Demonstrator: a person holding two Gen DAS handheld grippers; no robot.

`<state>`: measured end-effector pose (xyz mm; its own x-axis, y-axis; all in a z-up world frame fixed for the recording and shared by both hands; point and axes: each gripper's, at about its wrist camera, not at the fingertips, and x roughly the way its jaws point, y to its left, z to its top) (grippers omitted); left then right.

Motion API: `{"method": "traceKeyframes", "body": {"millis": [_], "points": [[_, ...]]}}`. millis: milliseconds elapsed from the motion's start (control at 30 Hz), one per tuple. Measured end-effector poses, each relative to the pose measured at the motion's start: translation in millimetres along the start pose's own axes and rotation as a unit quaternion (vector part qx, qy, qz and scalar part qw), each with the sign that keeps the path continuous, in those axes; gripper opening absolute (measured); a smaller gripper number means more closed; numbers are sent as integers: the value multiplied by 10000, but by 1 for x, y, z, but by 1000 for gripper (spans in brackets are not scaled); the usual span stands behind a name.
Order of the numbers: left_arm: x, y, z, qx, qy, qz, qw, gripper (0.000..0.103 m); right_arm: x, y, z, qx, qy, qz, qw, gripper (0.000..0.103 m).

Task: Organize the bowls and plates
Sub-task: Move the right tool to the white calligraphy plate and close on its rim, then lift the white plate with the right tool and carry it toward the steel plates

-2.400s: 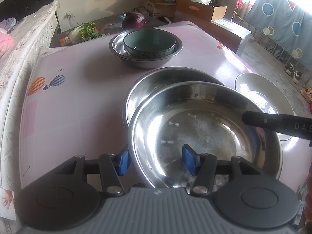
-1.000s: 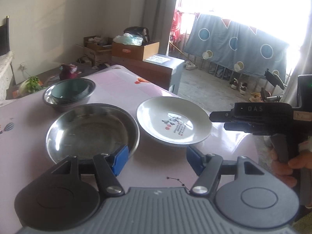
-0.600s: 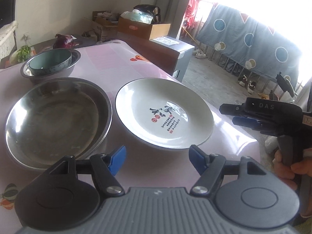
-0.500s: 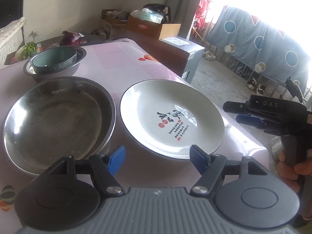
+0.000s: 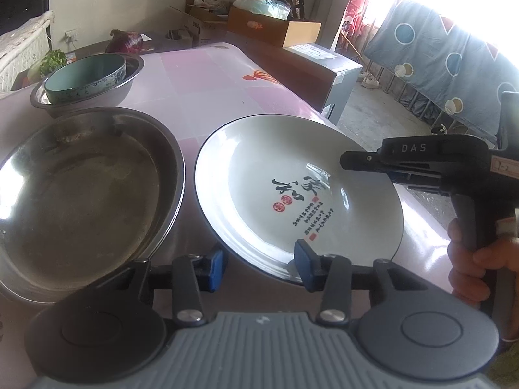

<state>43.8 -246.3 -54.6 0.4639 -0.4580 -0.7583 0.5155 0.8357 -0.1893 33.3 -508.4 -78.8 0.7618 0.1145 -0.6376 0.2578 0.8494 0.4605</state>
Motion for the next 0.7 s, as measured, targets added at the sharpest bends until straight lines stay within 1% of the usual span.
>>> {"method": "traceKeyframes", "body": {"millis": [133, 267, 367, 433, 533, 633, 667, 700], "points": [[-11, 0, -4, 201, 205, -123, 9995, 44, -15, 8, -15, -125, 114, -148, 9997, 18], [-34, 4, -22, 637, 513, -468, 9955, 44, -47, 15, -45, -20, 261, -288, 9992, 18], [-55, 14, -40, 908, 634, -652, 9917, 44, -71, 23, -72, 83, 358, -347, 9987, 19], [-70, 25, -51, 997, 661, -754, 9900, 44, -87, 33, -94, 141, 455, -328, 9983, 20], [-98, 45, -66, 1063, 533, -907, 9888, 45, -102, 55, -123, 68, 605, -321, 9976, 20], [-120, 62, -80, 1102, 519, -1292, 9841, 45, -107, 82, -146, -29, 756, -187, 9970, 21], [-125, 67, -85, 1089, 528, -1320, 9838, 45, -107, 92, -153, -75, 802, -105, 9967, 21], [-127, 70, -91, 1100, 532, -1258, 9845, 45, -106, 101, -159, -98, 827, 3, 9965, 22]]}}
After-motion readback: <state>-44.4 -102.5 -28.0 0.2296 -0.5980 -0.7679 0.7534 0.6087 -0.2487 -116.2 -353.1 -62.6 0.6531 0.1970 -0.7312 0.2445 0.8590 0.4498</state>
